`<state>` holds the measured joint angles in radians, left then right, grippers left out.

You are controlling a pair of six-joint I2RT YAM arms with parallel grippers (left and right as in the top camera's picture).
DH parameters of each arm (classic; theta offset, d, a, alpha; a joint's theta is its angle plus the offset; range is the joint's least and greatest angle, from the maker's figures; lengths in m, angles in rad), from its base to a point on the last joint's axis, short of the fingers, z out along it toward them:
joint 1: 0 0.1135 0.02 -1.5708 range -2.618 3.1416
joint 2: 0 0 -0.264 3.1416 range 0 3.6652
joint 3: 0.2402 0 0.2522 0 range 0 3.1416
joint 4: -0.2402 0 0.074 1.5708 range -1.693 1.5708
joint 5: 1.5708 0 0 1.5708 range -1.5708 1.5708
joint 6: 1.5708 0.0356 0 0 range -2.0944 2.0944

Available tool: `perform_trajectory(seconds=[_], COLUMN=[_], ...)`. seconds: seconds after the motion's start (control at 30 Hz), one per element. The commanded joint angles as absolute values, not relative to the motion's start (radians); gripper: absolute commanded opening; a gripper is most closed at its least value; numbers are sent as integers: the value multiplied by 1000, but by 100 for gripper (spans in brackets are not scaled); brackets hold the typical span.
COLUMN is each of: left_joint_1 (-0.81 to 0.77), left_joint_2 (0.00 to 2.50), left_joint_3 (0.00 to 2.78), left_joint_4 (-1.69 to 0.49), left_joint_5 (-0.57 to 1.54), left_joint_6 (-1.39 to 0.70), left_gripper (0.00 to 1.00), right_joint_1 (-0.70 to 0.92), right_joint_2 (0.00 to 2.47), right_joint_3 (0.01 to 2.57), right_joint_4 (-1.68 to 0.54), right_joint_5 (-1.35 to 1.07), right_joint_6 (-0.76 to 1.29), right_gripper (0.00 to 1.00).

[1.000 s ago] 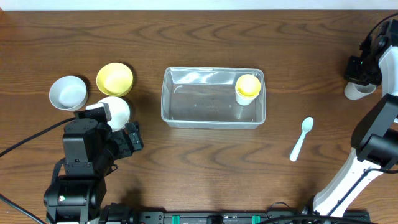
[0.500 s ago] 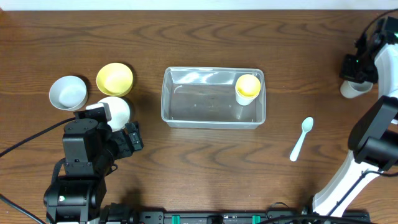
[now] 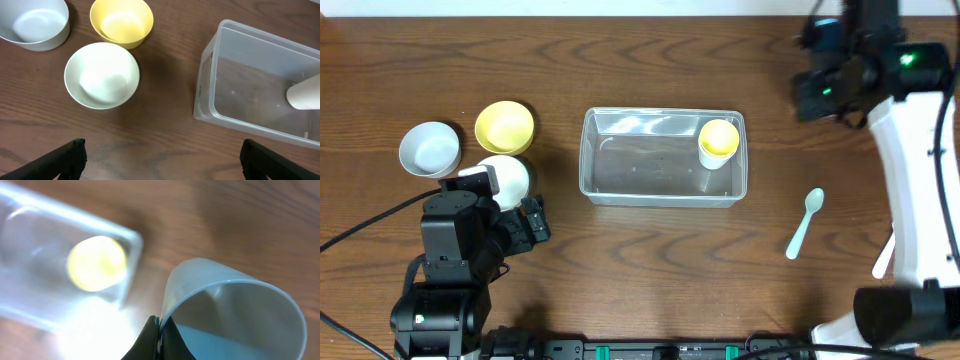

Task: Pack container
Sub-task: 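Carry the grey cup into the bin and lower it on its side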

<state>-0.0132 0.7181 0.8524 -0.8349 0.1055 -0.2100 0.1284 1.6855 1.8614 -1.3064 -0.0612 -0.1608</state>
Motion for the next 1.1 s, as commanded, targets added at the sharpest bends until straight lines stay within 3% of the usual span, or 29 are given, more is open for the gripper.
perform_trajectory(seconds=[0.0, 0.27, 0.57, 1.07], left_joint_1=[-8, -8, -7, -7], left_joint_2=[719, 719, 719, 719], left_joint_3=[875, 875, 875, 875], left_joint_4=[-841, -857, -857, -856], left_joint_5=[112, 112, 112, 112], left_joint_6=[-215, -215, -215, -215], left_gripper=[98, 98, 98, 98], right_joint_1=[237, 431, 492, 491], right_joint_2=[1644, 1645, 1645, 1647], right_joint_3=[1863, 1838, 1765, 1436], right_joint_4=[-1357, -1456, -1472, -1143], right_joint_5=[-87, -87, -87, -86], right_joint_6=[-201, -154, -101, -98], right_gripper=[1, 1, 1, 2])
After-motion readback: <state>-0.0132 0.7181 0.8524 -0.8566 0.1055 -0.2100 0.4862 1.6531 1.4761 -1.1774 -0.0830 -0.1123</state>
